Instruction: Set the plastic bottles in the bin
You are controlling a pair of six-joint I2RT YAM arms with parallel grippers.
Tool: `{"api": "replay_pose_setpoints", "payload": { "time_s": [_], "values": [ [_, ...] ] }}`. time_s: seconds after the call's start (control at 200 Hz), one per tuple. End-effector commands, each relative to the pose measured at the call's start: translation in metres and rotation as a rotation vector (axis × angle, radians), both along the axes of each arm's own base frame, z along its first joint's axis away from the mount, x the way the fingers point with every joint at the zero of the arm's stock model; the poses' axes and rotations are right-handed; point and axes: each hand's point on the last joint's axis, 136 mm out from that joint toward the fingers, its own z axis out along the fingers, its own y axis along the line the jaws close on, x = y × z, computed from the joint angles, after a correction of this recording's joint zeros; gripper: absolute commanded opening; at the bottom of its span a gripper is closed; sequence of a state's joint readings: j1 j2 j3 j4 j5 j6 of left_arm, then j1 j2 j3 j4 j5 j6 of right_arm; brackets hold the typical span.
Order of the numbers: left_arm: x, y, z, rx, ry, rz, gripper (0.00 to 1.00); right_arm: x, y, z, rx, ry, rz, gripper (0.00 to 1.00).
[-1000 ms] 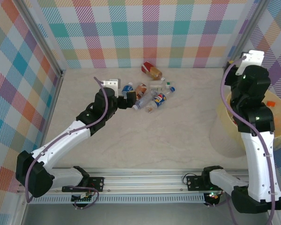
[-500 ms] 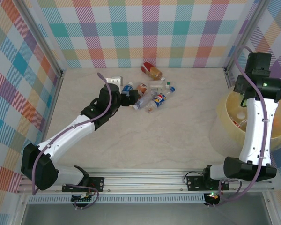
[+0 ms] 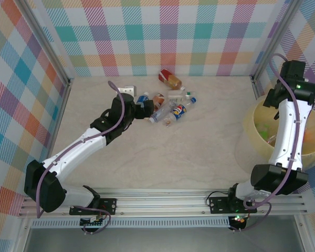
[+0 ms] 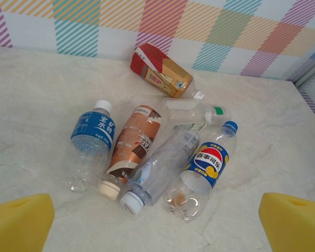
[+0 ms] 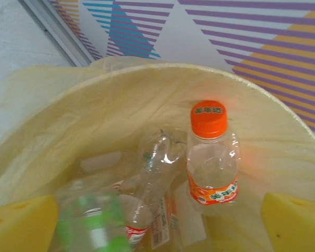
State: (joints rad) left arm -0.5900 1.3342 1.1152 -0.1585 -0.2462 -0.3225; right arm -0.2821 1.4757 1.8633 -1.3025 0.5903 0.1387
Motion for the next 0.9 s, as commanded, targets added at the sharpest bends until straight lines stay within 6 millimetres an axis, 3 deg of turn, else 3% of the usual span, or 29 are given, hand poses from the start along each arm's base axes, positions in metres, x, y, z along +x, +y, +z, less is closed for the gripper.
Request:
{"api": "replay_pose_setpoints", "payload": {
  "time_s": [0.0, 0.46, 0.75, 0.895],
  "values": [
    [0.001, 0.012, 0.002, -0.006, -0.002, 0.042, 1.00, -0.008, -0.005, 0.027, -0.041, -0.104, -0.056, 1.00],
    [0.011, 0.019, -0.021, -0.003, 0.088, 0.102, 1.00, 0.016, 0.053, 0.051, 0.169, -0.445, 0.162, 1.00],
    [0.017, 0.027, -0.035, -0.014, 0.148, 0.126, 1.00, 0.030, 0.110, 0.081, 0.364, -0.684, 0.400, 1.00],
    [0.017, 0.031, -0.039, -0.019, 0.159, 0.137, 1.00, 0.035, 0.156, 0.098, 0.525, -0.771, 0.613, 1.00]
  ]
}}
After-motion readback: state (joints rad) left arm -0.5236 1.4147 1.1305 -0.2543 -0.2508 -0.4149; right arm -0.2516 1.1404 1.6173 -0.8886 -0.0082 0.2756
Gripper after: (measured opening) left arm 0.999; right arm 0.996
